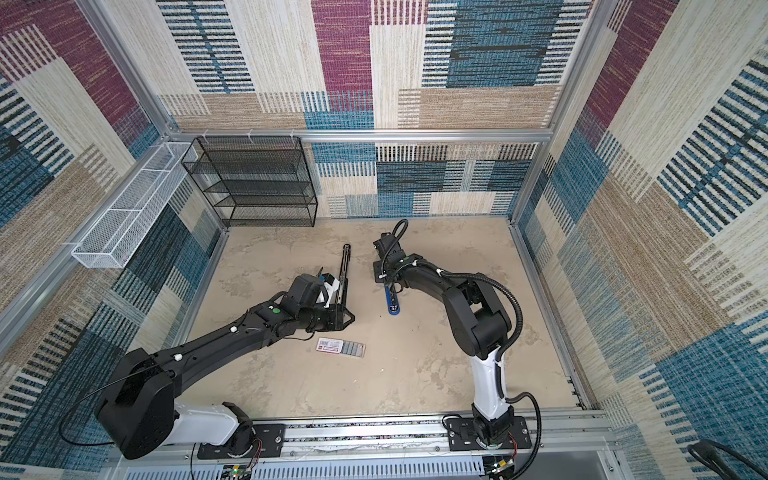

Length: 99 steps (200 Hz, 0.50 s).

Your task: Load the staples into the stapler

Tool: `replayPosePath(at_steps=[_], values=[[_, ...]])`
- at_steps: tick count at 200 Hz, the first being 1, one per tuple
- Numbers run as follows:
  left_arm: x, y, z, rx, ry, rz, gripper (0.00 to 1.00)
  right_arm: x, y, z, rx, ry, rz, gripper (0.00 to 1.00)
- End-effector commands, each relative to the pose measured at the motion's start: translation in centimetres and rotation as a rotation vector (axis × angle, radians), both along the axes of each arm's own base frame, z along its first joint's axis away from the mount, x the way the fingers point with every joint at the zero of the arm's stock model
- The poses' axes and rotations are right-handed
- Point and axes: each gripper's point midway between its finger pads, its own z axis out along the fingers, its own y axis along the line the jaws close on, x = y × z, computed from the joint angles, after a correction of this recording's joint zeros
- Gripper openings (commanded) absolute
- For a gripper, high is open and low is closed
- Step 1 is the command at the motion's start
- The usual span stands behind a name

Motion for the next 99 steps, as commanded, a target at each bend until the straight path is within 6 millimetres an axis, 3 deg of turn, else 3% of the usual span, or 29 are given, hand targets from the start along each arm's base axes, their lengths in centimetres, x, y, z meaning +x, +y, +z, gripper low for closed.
replayPosePath(at_steps=[1, 99], values=[[0.2, 0.3, 0.2, 0.001, -0.009, 0.022, 0.49, 0.1, 0.5, -0.4, 0.008, 0.015, 0.021, 0.37], [0.3, 0.1, 0.1, 0.000, -0.007, 0.020, 0.48, -1.1, 0.4, -1.6, 0.014, 0.056, 0.032, 0.38]])
